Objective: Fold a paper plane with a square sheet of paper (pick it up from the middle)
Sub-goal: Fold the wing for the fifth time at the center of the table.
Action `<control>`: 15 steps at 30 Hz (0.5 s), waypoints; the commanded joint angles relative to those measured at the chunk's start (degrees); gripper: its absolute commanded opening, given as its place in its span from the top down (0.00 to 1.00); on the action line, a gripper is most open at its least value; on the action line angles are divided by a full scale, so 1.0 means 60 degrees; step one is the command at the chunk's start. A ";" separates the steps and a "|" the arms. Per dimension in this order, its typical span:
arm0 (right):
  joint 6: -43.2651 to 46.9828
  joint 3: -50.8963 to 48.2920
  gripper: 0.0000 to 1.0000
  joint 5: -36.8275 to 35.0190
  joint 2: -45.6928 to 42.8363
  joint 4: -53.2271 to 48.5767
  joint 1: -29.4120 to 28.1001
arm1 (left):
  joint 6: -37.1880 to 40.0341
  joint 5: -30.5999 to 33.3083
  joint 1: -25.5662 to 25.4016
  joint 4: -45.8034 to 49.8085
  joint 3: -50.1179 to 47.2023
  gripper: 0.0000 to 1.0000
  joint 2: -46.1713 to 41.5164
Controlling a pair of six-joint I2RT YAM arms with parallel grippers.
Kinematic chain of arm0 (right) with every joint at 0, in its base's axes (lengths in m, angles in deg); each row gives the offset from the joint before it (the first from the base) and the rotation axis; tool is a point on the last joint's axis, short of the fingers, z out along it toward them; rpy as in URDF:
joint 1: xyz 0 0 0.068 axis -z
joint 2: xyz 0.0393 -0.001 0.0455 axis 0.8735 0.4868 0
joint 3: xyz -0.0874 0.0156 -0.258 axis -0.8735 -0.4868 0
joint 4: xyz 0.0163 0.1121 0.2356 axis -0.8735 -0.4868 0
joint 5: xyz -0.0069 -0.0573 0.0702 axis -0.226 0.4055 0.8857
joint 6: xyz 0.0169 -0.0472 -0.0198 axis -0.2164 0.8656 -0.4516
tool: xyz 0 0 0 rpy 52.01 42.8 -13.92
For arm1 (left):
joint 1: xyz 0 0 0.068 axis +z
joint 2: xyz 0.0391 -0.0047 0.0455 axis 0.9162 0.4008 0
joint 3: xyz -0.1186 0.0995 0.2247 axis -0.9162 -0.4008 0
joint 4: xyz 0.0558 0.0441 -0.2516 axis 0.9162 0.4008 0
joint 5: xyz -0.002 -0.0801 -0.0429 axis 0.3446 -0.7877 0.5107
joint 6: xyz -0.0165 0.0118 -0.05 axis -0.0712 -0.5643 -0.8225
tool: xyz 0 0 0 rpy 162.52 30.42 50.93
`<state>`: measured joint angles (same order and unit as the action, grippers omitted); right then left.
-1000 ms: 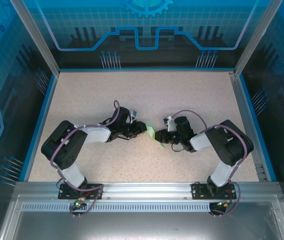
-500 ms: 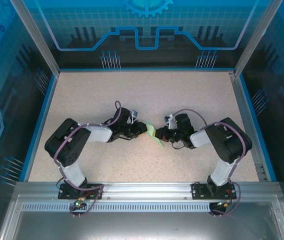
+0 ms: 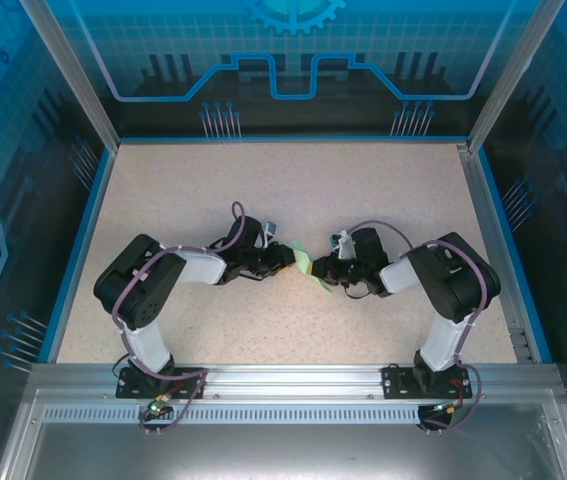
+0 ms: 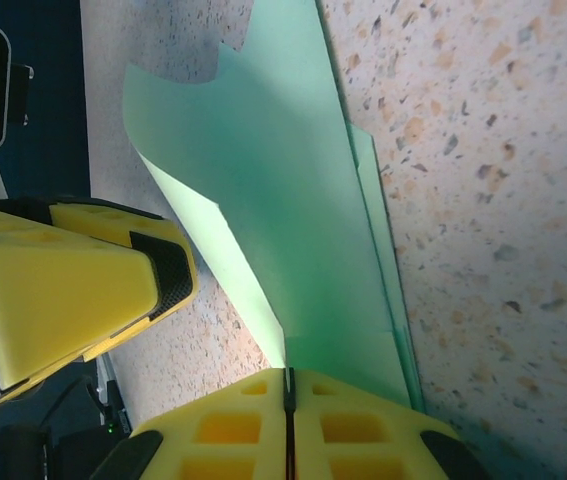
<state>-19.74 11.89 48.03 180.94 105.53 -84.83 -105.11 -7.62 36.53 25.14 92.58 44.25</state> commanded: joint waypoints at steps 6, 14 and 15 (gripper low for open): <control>0.0954 0.0368 0.89 0.0171 -0.0019 -0.0962 0.0186 | 0.0160 -0.0399 -0.0104 -0.0700 0.0355 0.77 0.0383; 0.1483 0.0601 0.84 0.0239 0.0141 -0.1201 0.0170 | 0.0135 -0.0401 -0.0175 -0.0536 0.0676 0.79 0.0629; 0.1604 0.0651 0.83 0.0209 0.0116 -0.1335 0.0171 | 0.0134 -0.0377 -0.0180 -0.0467 0.0707 0.79 0.0665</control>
<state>-13.09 14.42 48.77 180.94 100.68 -84.77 -104.73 -8.66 35.76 22.56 95.36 46.85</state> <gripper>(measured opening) 0.161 0.212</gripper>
